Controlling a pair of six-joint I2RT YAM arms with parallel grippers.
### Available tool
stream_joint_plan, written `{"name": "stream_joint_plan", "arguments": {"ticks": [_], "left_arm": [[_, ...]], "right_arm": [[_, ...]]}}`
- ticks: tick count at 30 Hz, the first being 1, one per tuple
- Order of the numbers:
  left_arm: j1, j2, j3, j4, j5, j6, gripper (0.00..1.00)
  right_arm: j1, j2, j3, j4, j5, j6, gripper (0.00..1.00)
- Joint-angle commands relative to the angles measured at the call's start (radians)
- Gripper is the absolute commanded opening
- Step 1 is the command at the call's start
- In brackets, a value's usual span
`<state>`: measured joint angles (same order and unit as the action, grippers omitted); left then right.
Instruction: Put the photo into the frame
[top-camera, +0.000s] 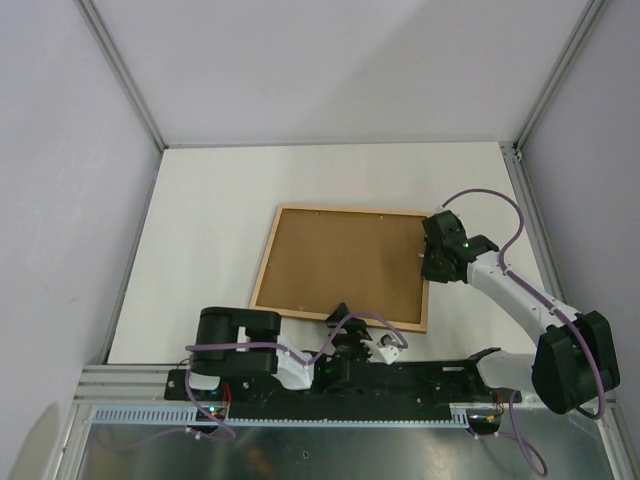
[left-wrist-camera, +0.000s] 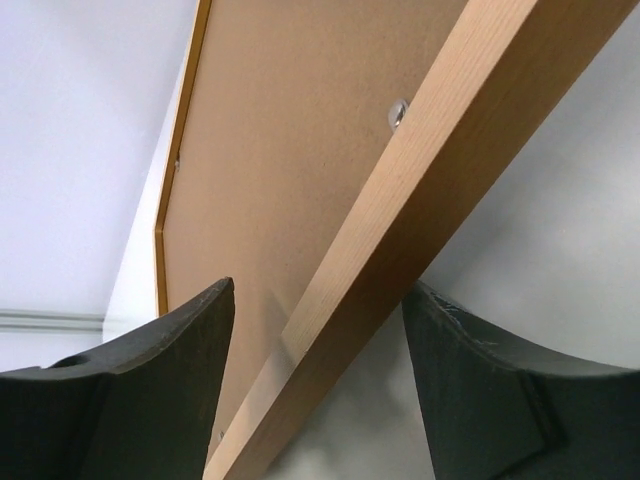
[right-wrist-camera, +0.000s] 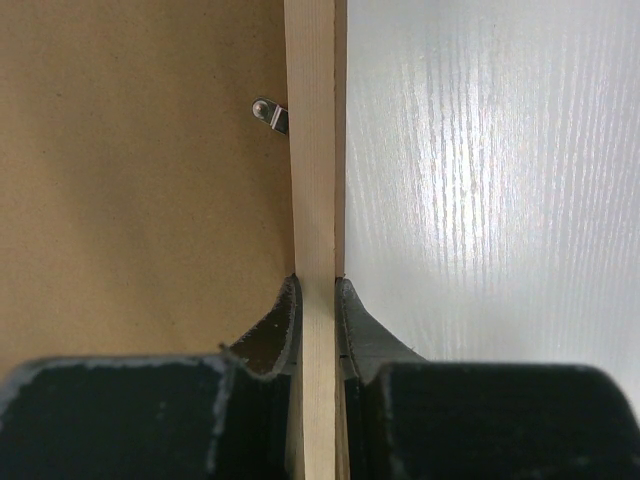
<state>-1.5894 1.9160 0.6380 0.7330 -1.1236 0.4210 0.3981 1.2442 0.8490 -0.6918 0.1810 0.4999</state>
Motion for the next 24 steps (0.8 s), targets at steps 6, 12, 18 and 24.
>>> {"name": "stream_joint_plan", "arguments": {"ticks": [6,12,18,24], "left_arm": [[0.016,0.026,-0.019,0.217,-0.041,0.154,0.42],[0.016,0.020,-0.017,0.313,-0.055,0.247,0.08],[0.015,0.005,-0.008,0.349,-0.058,0.281,0.00],[0.016,-0.033,-0.014,0.355,-0.065,0.282,0.00]], "right_arm": [[-0.005,-0.037,0.065,0.022,-0.020,0.001,0.00],[-0.009,-0.042,0.065,0.015,-0.018,-0.001,0.00],[-0.019,-0.048,0.065,0.014,-0.023,-0.003,0.00],[-0.056,-0.116,0.069,0.033,-0.025,0.002,0.40]]}}
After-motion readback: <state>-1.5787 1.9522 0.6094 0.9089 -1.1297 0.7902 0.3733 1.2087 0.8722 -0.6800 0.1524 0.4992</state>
